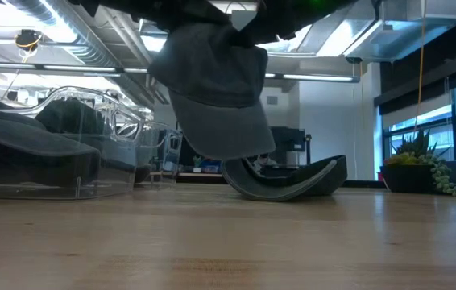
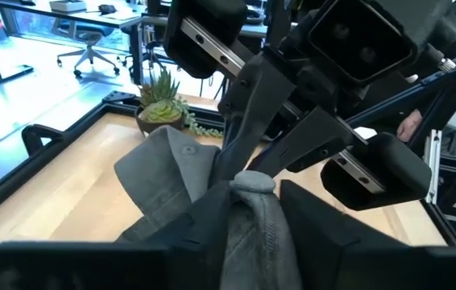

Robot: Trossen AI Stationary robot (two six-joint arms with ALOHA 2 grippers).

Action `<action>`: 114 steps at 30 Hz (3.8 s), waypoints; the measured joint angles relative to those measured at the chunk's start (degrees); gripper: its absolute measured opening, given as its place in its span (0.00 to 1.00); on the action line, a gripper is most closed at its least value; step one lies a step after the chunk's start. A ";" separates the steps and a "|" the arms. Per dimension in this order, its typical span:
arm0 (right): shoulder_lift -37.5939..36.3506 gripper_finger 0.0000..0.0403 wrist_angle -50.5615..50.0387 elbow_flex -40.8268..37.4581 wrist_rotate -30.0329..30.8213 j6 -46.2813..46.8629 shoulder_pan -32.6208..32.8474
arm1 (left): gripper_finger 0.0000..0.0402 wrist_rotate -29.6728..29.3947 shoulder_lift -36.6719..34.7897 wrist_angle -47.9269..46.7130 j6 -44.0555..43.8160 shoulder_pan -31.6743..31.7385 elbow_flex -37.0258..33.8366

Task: Pick & Place hat
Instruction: Put the gray cap into the bottom transparent bin

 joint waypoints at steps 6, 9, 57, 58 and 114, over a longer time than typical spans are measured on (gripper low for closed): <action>0.00 0.03 0.00 0.00 -0.15 -0.04 0.02 | 0.07 1.52 -0.02 -0.08 0.00 0.03 -0.07; 0.00 0.04 0.04 0.00 -0.56 -0.44 0.02 | 0.02 1.75 -0.09 -0.24 -0.60 0.03 -0.09; -20.85 0.45 -26.27 -6.45 6.59 15.26 4.87 | 0.01 -70.69 -13.63 -45.14 -45.85 -48.58 13.88; -20.85 0.45 -26.27 -6.45 5.82 15.26 4.87 | 0.01 -70.74 -13.43 -46.27 -47.03 -49.03 13.88; -20.81 0.45 -26.29 -6.45 1.66 12.04 4.87 | 0.05 -43.38 -2.24 -82.71 -91.85 -43.42 18.99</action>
